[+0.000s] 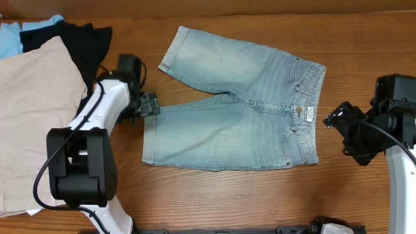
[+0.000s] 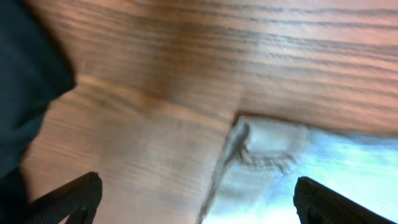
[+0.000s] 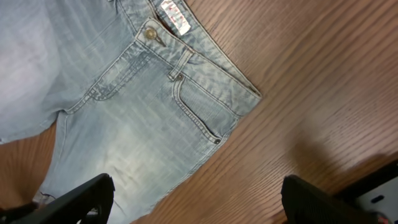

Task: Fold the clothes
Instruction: 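Grasp the left leg hem with the left gripper and straighten it, then release the hem and lift the left gripper away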

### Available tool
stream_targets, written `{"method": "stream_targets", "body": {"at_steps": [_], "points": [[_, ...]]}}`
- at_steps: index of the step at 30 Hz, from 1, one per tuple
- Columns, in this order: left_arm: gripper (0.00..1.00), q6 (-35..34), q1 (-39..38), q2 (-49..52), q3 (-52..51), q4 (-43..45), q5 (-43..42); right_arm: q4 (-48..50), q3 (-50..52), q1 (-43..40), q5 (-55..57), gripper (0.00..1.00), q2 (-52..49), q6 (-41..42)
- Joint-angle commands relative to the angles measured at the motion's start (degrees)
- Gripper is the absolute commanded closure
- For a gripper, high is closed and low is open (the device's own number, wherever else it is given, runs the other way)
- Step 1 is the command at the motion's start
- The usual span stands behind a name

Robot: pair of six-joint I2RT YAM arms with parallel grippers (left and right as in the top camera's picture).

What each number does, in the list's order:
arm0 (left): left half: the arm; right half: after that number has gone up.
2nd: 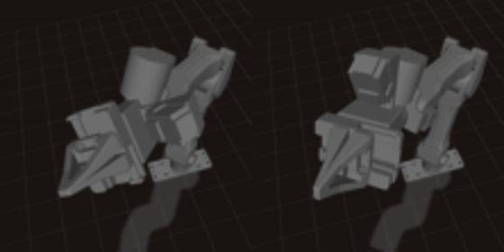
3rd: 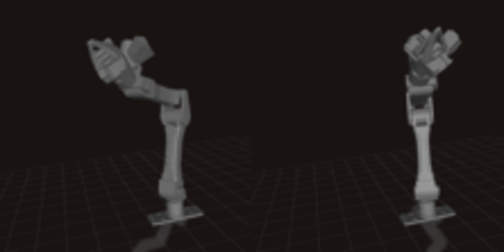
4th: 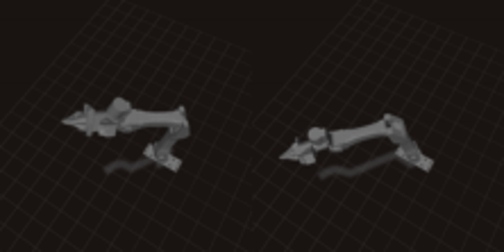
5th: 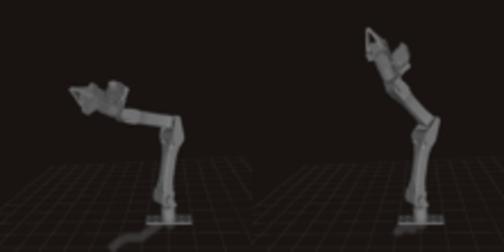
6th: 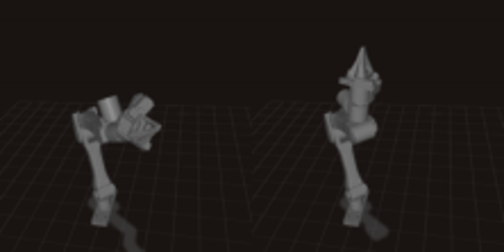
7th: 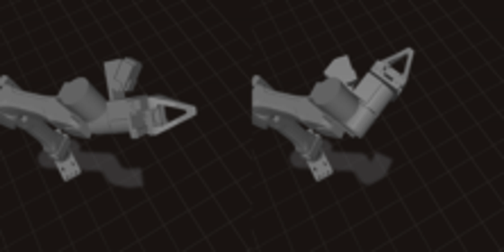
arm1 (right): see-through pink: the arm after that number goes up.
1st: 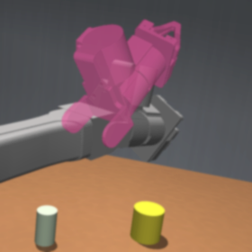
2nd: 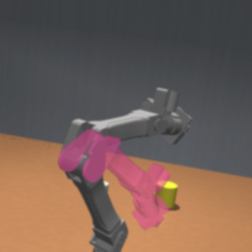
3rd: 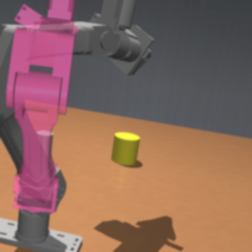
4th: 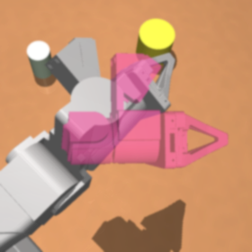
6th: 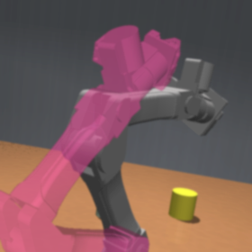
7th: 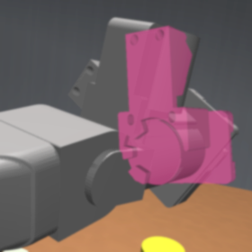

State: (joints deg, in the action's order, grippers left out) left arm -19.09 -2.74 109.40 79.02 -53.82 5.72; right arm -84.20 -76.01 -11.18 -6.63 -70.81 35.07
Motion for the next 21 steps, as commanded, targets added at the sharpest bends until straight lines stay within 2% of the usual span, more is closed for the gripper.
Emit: {"method": "stream_targets", "body": {"at_steps": [1,5,7,8,10,16,18,19,21], "points": [[0.00,-1.07,0.20,0.09,8.11,-6.45,-3.45,-0.70,-0.13,0.31,0.22,0.07,1.53,2.54],[0.00,-9.79,0.26,0.09,16.04,-17.25,-4.72,-2.91,-0.13,0.31,1.49,0.03,2.45,2.73],[0.00,-17.18,0.26,0.09,18.64,-21.27,-4.79,-4.26,-0.13,0.31,1.92,0.00,2.45,2.71],[0.00,-23.50,0.26,0.09,19.23,-23.21,-5.90,-4.87,-0.09,0.31,2.27,0.00,2.43,2.69],[0.00,-28.02,0.24,0.09,19.04,-24.87,-7.74,-5.07,-0.07,0.31,2.58,0.00,2.40,2.67],[0.01,-28.87,-0.09,0.09,18.45,-24.28,-10.99,-4.26,2.29,0.31,2.71,0.00,2.40,2.69],[0.08,-26.80,-0.31,0.09,18.43,-24.48,-11.50,-3.63,4.35,0.31,2.75,0.00,2.40,2.67],[0.14,-26.18,-0.39,0.09,18.43,-25.09,-11.54,-3.21,5.62,0.31,2.73,0.00,2.40,2.67],[0.15,-26.34,-0.68,0.09,18.43,-27.63,-11.52,-2.29,7.98,0.31,2.73,0.00,2.40,2.67]]}}
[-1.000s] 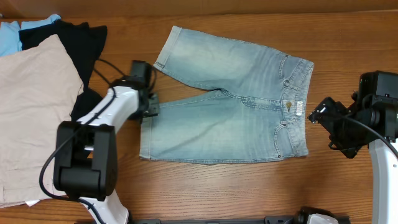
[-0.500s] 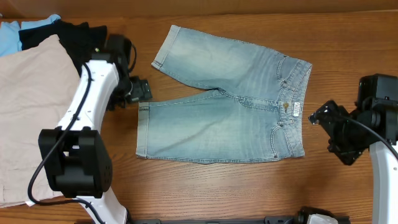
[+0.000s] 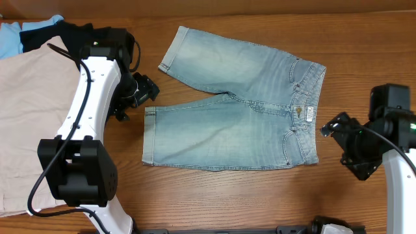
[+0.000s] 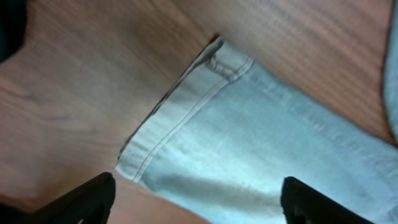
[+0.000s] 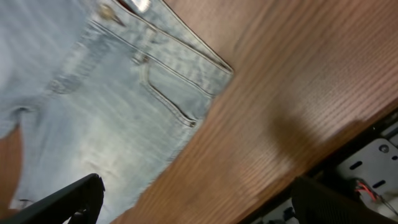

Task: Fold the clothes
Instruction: 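Release the hem and lift the left gripper away, then grasp the lower leg hem with left gripper, waist corner with right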

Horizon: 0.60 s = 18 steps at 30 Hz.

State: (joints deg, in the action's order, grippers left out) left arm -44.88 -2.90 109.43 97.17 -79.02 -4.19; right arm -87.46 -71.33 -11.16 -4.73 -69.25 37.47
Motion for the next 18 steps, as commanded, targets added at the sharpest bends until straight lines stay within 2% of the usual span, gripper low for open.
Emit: {"method": "stream_targets", "body": {"at_steps": [1,5,7,14,18], "points": [[0.17,-0.52,-0.68,0.07,0.28,-3.76,-1.53,1.55,4.37,0.28,0.81,0.00,0.85,0.28],[0.28,-0.55,-1.60,-0.13,0.28,-11.96,2.51,4.66,8.70,0.28,0.76,0.00,0.83,0.26],[0.29,-0.66,-3.06,-0.85,0.28,-15.72,5.79,5.95,10.40,0.28,0.79,0.00,0.85,0.26],[0.21,-3.37,-14.67,-6.01,-3.65,-17.14,8.33,7.96,11.91,0.28,0.81,0.00,0.83,-0.85],[0.10,-8.00,-22.05,-7.67,-9.81,-14.78,11.34,8.81,11.93,0.28,0.83,0.00,0.83,-1.95]]}}
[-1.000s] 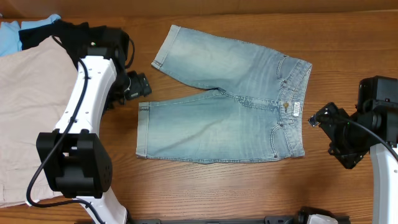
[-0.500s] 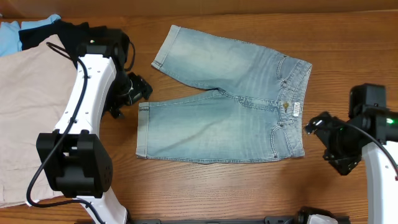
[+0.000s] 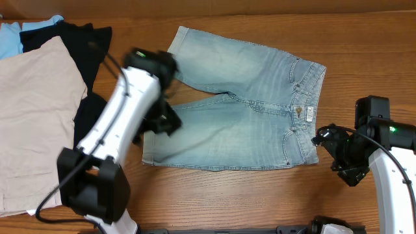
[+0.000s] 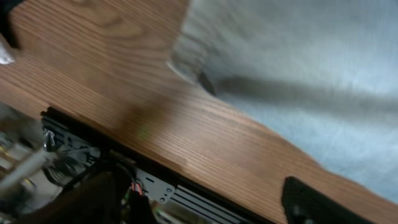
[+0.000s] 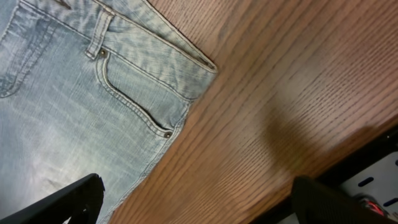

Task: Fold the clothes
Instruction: 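Grasp the lower leg hem with left gripper, waist corner with right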

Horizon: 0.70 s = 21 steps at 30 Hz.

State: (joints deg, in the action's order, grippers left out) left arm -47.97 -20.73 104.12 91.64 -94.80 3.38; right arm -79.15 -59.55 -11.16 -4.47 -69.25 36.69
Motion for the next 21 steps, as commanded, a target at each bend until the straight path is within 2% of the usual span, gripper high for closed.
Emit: {"method": "stream_targets", "body": {"at_steps": [1,5,9,14,18,21], "points": [[0.10,-6.12,-5.49,-2.38,-6.38,1.95,4.09,0.68,0.15,0.28,0.57,0.00,0.83,-1.20],[0.09,-8.52,-6.45,-2.36,-15.63,8.17,3.30,1.09,0.15,0.28,0.55,0.00,0.83,-3.74],[0.10,-8.87,-3.50,-2.34,-22.82,15.78,2.34,1.07,0.15,0.28,0.57,0.00,0.83,-4.15],[0.10,-9.09,0.76,-2.36,-24.79,20.28,3.08,1.11,0.15,0.28,0.52,0.00,0.83,-4.85],[0.07,-9.55,3.02,-2.34,-26.36,24.41,2.73,1.31,0.15,0.28,0.28,0.00,0.83,-5.25],[0.17,-9.53,3.48,-2.23,-28.85,28.48,2.25,1.92,0.15,0.28,-0.04,0.00,0.83,-5.20]]}}
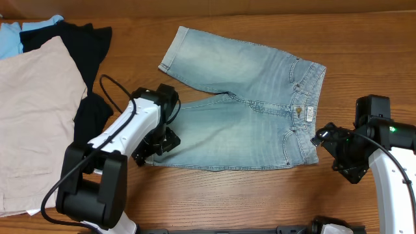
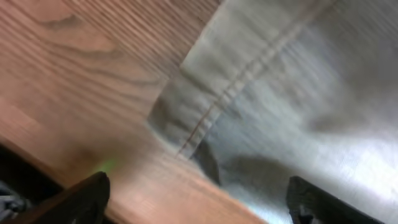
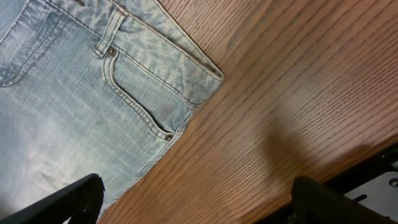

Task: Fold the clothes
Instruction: 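Grasp the lower leg hem with left gripper, waist corner with right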

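Light blue denim shorts [image 1: 240, 110] lie flat on the wooden table, waist to the right and both legs pointing left. My left gripper [image 1: 156, 148] sits low at the near left hem corner [image 2: 205, 118] of the nearer leg; its fingers [image 2: 87, 198] stand wide apart, open, nothing between them. My right gripper [image 1: 323, 138] hovers just right of the waistband's near corner [image 3: 193, 68], open too. In the right wrist view the pocket [image 3: 134, 93] shows, and bare wood lies between the fingertips [image 3: 74, 199].
A pile of other clothes lies at the far left: a beige piece [image 1: 32, 110], a black one [image 1: 78, 39] and a light blue one [image 1: 13, 36]. The table's front edge [image 1: 227, 224] is close behind both arms.
My left gripper has moved from over the nearer leg down to its near left hem corner, closer to the cloth. The right gripper has hardly shifted. The shorts lie unchanged.
At first my left gripper was at the far hem corner of the nearer leg and the right one stood beside the waistband. Then the left lifted away leftward while the right moved nearer. Later the left swung over the leg; now both are at near corners, open.
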### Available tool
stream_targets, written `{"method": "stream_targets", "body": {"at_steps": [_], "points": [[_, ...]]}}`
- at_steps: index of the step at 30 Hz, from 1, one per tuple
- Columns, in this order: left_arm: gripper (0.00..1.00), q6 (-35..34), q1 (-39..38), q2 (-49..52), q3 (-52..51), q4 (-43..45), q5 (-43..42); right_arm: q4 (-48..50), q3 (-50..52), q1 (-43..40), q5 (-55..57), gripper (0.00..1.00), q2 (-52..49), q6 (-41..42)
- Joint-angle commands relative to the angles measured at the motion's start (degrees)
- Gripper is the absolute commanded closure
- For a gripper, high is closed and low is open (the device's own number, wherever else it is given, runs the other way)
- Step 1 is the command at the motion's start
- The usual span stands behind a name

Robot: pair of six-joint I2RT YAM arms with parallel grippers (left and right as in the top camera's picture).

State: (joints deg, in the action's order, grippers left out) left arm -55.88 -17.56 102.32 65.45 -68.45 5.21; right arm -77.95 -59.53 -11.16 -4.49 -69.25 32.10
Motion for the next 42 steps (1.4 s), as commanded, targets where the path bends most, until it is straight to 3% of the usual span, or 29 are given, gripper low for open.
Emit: {"method": "stream_targets", "body": {"at_steps": [1,8,14,17,26,28,32,37,42], "points": [[0.19,-1.64,0.31,-0.44,-3.56,3.23,0.50,1.01,0.13,0.28,-0.42,0.00,0.83,-0.61],[0.32,-3.08,0.35,-0.44,-5.20,3.72,1.38,2.62,0.20,0.28,-2.49,0.00,0.83,-0.61],[0.32,-3.65,0.35,-0.44,-5.44,3.13,1.40,2.95,0.24,0.28,-3.21,0.00,0.83,-0.59],[0.38,-5.05,0.28,-0.44,-6.23,4.50,1.16,3.48,0.33,0.28,-3.06,0.00,0.81,0.46],[0.42,-5.05,0.33,-0.44,-12.87,10.08,-0.02,4.83,0.33,0.28,-3.10,0.00,0.76,3.87],[0.49,-5.03,0.33,-0.44,-13.22,10.69,-0.17,4.61,0.33,0.28,-3.10,0.00,0.76,3.98],[0.78,-4.85,0.35,-0.44,-13.16,11.61,1.97,3.93,0.33,0.28,-3.06,0.00,0.76,3.98],[0.96,-2.10,0.66,-0.44,-11.91,11.72,3.41,3.89,0.33,0.28,-1.31,0.00,-0.13,4.87],[0.96,0.39,1.99,-0.44,-8.70,10.47,7.39,3.76,1.03,0.28,-1.16,0.00,-2.84,5.60]]}}
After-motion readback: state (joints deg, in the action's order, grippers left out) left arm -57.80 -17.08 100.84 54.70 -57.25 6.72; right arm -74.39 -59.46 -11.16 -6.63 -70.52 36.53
